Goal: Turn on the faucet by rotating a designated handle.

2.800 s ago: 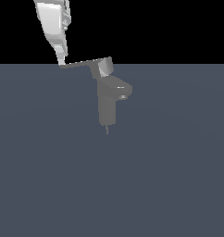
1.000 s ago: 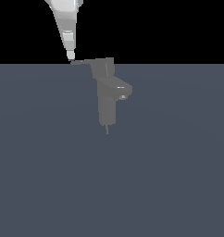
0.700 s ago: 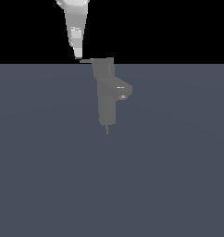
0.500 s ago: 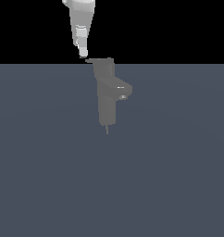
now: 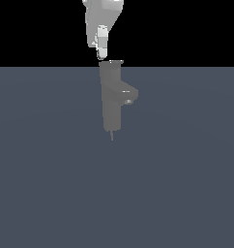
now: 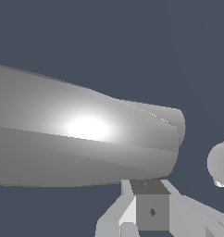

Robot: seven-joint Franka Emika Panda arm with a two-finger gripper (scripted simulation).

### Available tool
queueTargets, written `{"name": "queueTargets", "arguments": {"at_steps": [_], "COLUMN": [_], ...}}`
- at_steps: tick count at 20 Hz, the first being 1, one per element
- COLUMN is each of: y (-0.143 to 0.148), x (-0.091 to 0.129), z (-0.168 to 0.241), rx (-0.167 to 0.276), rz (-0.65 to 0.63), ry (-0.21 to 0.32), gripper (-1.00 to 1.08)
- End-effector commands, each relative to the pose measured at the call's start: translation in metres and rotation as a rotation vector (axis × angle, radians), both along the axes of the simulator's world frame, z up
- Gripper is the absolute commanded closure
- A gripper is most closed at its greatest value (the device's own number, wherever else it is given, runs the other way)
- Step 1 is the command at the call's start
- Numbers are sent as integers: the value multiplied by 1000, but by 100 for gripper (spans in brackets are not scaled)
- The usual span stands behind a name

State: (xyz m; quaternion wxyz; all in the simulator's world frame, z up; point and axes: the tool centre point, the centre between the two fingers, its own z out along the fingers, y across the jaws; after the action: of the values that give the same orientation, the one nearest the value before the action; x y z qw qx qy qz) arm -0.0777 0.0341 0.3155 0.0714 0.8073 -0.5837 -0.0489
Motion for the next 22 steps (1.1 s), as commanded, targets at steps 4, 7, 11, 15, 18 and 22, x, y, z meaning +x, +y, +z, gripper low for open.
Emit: {"name": "queueTargets", "arguments": {"at_steps": [4, 7, 11, 15, 18, 22], "y": [-64, -85, -68, -78, -86, -96], "x": [9, 12, 22, 33, 41, 52], "z": [-14, -16, -2, -6, -8, -12], "rx": [1, 0, -2, -2, -2, -1], "rz": [-56, -61, -28, -32, -36, -40], "ry": [17, 23, -10, -5, -2, 3], "gripper": [108, 108, 108, 108, 108, 108]}}
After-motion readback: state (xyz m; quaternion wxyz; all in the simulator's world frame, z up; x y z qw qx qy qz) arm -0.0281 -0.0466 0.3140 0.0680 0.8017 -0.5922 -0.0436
